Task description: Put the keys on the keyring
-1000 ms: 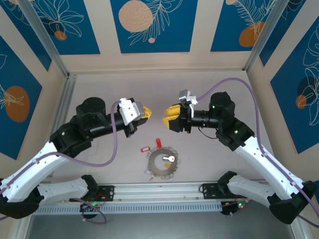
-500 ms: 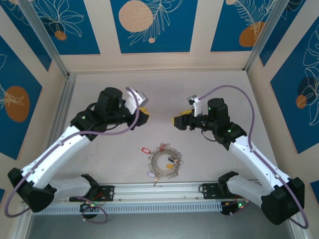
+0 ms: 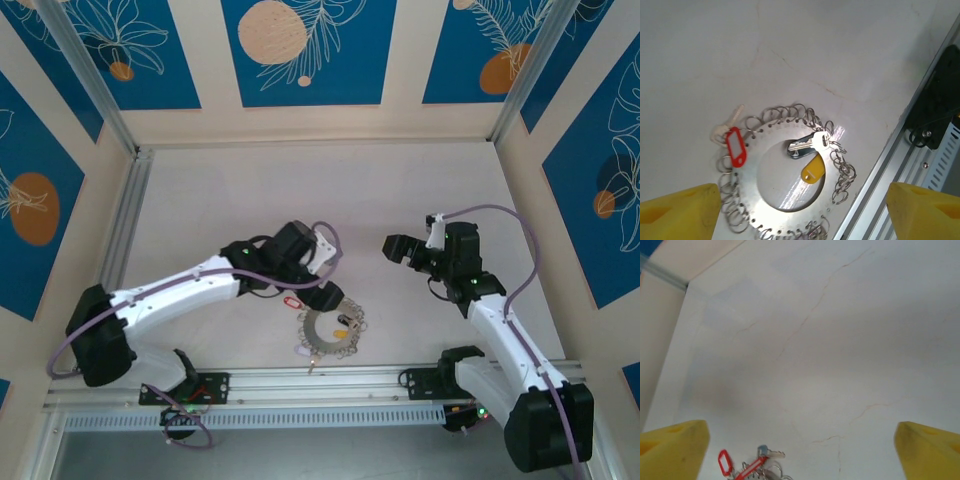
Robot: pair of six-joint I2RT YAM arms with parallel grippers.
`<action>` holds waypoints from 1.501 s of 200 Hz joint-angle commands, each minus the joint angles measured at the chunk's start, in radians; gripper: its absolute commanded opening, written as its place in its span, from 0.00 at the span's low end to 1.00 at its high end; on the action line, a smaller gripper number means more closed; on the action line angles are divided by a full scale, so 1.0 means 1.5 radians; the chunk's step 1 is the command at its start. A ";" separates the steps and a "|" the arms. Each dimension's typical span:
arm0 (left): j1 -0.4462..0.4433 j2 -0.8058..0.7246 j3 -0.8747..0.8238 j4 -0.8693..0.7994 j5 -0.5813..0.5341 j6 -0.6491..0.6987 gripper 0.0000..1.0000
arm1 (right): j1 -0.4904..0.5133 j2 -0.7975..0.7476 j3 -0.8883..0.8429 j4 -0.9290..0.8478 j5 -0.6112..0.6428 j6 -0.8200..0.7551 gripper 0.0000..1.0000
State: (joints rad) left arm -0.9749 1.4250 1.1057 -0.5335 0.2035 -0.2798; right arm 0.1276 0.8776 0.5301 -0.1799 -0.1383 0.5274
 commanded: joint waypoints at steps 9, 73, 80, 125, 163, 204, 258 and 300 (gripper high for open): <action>-0.046 0.053 0.011 0.036 -0.069 -0.104 0.85 | -0.041 -0.043 -0.036 0.011 0.022 0.010 0.99; -0.150 0.207 0.118 -0.031 -0.175 -0.221 0.74 | -0.104 -0.070 -0.103 0.101 0.040 0.023 1.00; -0.158 0.224 0.135 -0.041 -0.182 -0.228 0.73 | -0.096 -0.077 -0.105 0.105 0.053 0.021 1.00; -0.189 0.290 0.190 -0.107 -0.227 -0.275 0.61 | -0.060 -0.113 -0.115 0.099 0.092 -0.004 1.00; -0.213 0.319 0.191 -0.113 -0.234 -0.308 0.51 | -0.031 -0.130 -0.125 0.086 0.118 -0.028 0.99; -0.226 0.339 0.178 -0.081 -0.227 -0.337 0.44 | -0.011 -0.137 -0.131 0.087 0.129 -0.032 1.00; -0.228 0.374 0.197 -0.079 -0.210 -0.330 0.34 | -0.007 -0.144 -0.132 0.084 0.135 -0.033 1.00; -0.228 0.387 0.202 -0.075 -0.204 -0.328 0.29 | -0.006 -0.146 -0.137 0.090 0.138 -0.032 1.00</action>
State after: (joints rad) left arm -1.3075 1.9789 1.3808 -0.6441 -0.1238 -0.7612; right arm 0.1116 0.6697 0.3431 -0.0528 0.0475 0.4973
